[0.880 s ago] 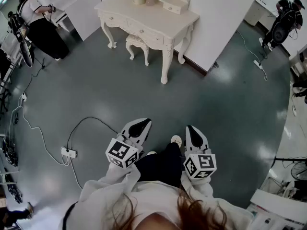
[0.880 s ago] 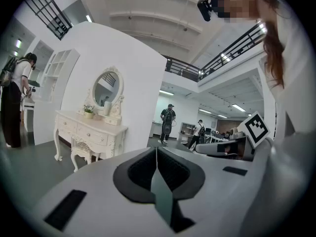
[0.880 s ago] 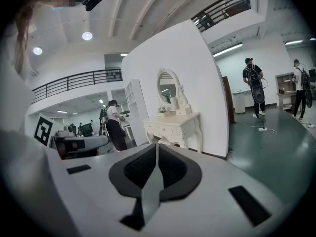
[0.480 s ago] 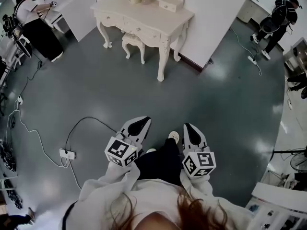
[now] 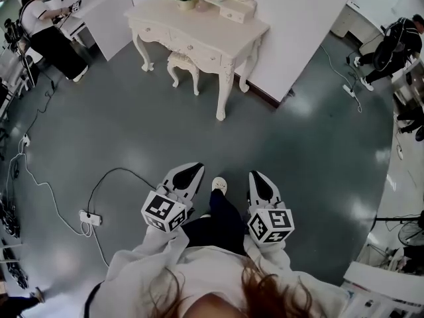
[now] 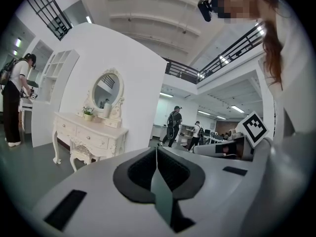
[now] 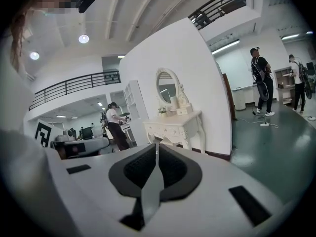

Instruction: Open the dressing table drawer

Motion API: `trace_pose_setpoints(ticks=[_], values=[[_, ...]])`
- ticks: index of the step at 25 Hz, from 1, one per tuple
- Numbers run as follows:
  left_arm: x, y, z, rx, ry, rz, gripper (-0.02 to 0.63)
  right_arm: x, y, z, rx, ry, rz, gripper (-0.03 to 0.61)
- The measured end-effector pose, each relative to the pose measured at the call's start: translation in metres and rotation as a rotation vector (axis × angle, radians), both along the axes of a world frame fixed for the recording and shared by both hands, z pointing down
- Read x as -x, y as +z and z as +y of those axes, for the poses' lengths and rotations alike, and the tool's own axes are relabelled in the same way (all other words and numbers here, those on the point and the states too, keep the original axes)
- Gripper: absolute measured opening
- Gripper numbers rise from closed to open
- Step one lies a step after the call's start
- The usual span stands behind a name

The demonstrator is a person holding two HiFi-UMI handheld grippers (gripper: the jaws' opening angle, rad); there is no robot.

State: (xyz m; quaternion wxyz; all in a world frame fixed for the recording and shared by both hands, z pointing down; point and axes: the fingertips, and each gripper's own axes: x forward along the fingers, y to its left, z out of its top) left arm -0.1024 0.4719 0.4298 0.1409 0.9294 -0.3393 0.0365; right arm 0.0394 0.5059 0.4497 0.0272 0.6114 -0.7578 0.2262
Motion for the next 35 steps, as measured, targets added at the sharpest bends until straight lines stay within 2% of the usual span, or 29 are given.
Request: trace_pose_setpoints(ticks=[11,19,25,35], values=[[-0.024,-0.005,-0.11,-0.029,-0.033,0.002,0.023,-0.027,-0.001,-0.112,-0.014,-0.041,0.005,0.043],[-0.043,-0.006,-0.167,-0.032,-0.064,-0.002,0.023,-0.047,-0.002,-0.176,-0.013,-0.074,-0.006,0.043],[-0.051,-0.004,-0.196,-0.043,-0.098,-0.014,0.023,-0.054,0.004,-0.209,-0.013,-0.107,-0.019,0.043],[-0.058,0.008,-0.212,-0.021,-0.107,-0.027,0.023,-0.052,0.016,-0.229,0.01,-0.127,-0.039,0.043]])
